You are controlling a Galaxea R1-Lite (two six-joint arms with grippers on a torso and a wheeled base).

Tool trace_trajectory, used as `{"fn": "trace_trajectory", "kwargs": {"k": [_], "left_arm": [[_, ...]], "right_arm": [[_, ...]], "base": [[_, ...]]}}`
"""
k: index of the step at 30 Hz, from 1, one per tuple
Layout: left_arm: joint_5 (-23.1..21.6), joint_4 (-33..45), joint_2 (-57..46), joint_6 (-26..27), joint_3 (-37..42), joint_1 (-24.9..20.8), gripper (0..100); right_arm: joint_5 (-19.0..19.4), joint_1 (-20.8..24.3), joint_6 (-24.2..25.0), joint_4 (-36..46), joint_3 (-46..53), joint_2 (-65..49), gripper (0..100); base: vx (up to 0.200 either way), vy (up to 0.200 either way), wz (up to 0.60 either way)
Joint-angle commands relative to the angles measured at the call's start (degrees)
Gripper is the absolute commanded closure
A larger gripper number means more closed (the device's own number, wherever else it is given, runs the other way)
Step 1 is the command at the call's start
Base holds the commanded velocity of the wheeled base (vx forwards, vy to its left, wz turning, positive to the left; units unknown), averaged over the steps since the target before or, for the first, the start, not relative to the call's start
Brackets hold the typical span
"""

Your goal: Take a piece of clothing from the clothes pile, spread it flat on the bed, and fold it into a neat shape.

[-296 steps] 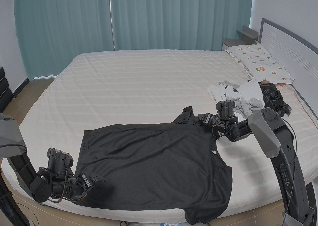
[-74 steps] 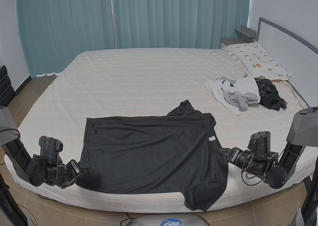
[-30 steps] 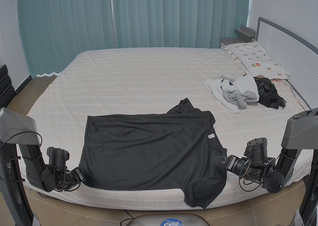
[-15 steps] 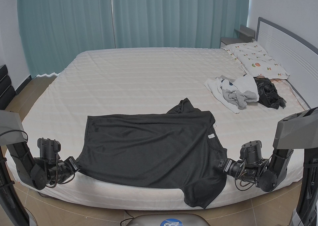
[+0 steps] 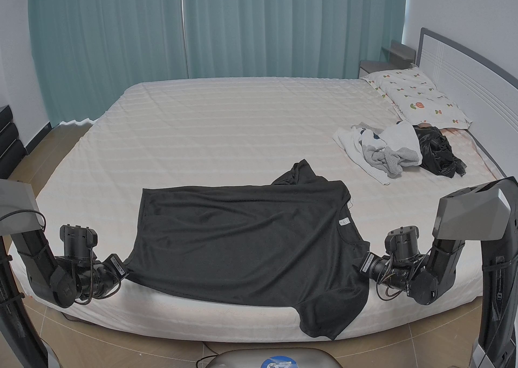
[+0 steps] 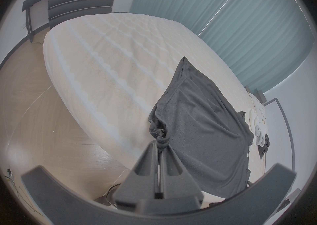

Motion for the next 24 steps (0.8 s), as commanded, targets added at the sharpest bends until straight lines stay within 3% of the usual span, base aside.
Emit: {"fn": "trace_trajectory", "kwargs": {"k": [1,7,15,16,24], "left_arm": [[-0.1,-0.1,0.6,-0.4,-0.3,0.6,100],[-0.2,-0.1,1.7,-0.9,-0.8,0.6,100],[-0.2,-0.1,2.4,-3.4,-1.6,0.6,100],[-0.2,-0.1,2.6,-3.5,-1.6,0.6,100],[-0.6,-0.1,3.7,-3.7,-1.6,0.6,100]], "right_arm": [[0.2,-1.8,-0.2,-0.5,-3.2,-0.9,100],[5.0,-3.7,-4.7,0.3,-7.3,-1.8,100],[5.3,-4.2,-5.5,1.2,-13.7,1.6,100],[5.3,-4.3,-5.5,1.6,-14.3,2.1,0],[6.8,-6.0,-9.1,1.2,-9.9,1.1,0]], "base": [[0.000,0.000,0.00],[0.000,0.000,0.00],[0.000,0.000,0.00],[0.000,0.000,0.00],[0.000,0.000,0.00]]}}
